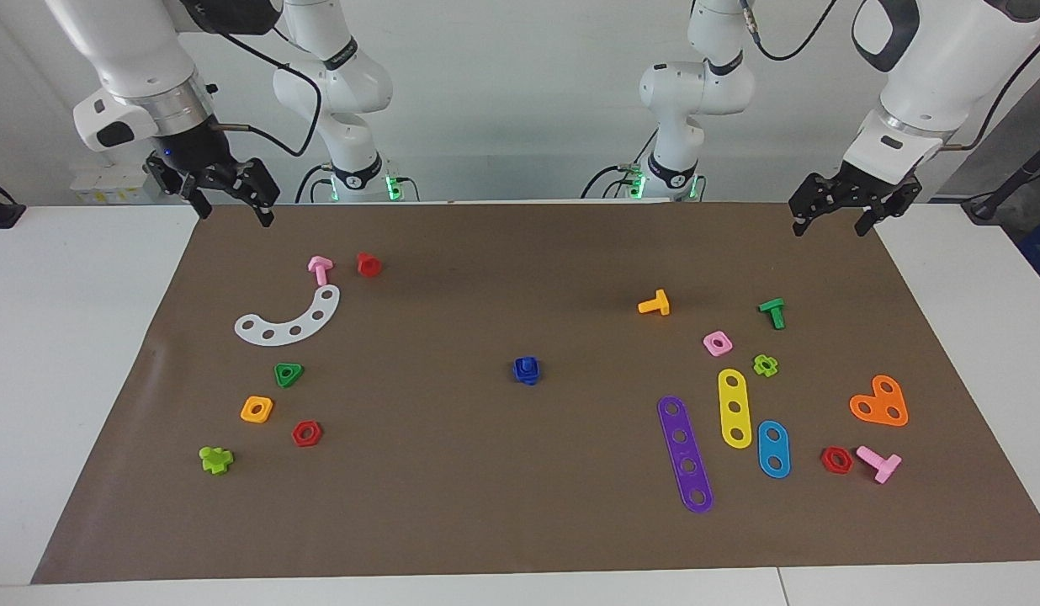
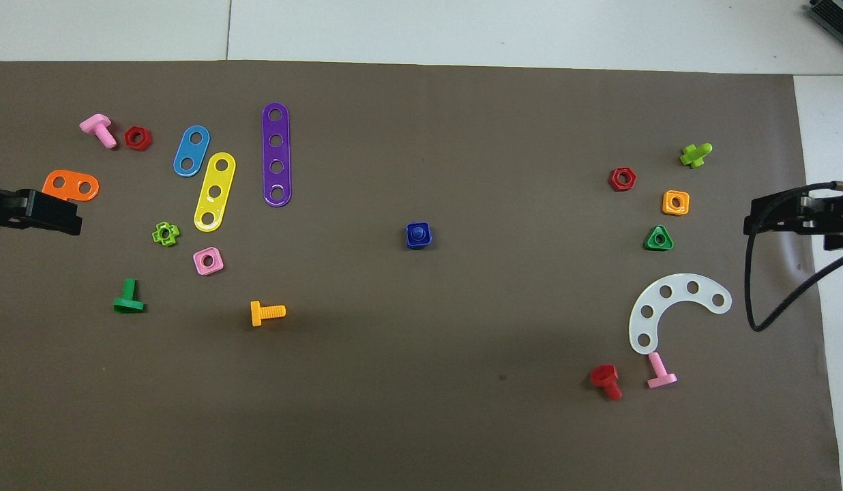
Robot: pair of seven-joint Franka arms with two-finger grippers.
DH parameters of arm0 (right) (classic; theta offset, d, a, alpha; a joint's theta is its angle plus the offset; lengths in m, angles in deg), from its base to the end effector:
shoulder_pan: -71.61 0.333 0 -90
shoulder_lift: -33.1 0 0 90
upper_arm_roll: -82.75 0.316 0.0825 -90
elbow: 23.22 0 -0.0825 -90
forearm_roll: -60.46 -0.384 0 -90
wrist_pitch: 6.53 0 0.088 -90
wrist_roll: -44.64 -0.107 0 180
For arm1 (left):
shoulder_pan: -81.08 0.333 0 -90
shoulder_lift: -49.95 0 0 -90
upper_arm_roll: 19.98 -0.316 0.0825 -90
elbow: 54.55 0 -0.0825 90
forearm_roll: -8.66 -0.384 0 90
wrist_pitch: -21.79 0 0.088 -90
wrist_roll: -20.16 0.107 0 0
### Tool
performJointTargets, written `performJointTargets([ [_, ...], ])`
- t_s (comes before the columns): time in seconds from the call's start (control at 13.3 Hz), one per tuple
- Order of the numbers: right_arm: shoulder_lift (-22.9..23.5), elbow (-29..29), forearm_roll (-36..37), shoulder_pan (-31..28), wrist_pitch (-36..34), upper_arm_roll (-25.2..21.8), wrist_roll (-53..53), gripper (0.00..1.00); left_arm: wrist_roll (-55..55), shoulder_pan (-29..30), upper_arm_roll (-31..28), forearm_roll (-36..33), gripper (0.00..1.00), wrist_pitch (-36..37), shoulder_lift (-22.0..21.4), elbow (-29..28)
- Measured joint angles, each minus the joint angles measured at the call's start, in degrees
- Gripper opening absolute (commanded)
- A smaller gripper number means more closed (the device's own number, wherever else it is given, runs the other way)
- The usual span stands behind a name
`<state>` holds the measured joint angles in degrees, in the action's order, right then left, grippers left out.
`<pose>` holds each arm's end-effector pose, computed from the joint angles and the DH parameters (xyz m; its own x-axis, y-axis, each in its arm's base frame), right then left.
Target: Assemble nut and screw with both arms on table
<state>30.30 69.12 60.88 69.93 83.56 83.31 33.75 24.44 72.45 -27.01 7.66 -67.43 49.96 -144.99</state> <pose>0.5392 -0.0112 0.6321 0.9781 -0.2081 0.0109 -0.2081 -0.9781 0.0059 0.5527 -0.0136 0.6196 0.9945 -0.1022 -0.0227 -0.1026 -0.9946 -0.0158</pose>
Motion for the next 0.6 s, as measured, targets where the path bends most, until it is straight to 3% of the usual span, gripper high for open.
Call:
performJointTargets([
  [0.6,0.14,-0.01,0.73,0.01,2.46,0.10,0.00,1.00,0.22,0.47,-0.60,-0.04,1.00,-3.39,-0.16,-2.08],
])
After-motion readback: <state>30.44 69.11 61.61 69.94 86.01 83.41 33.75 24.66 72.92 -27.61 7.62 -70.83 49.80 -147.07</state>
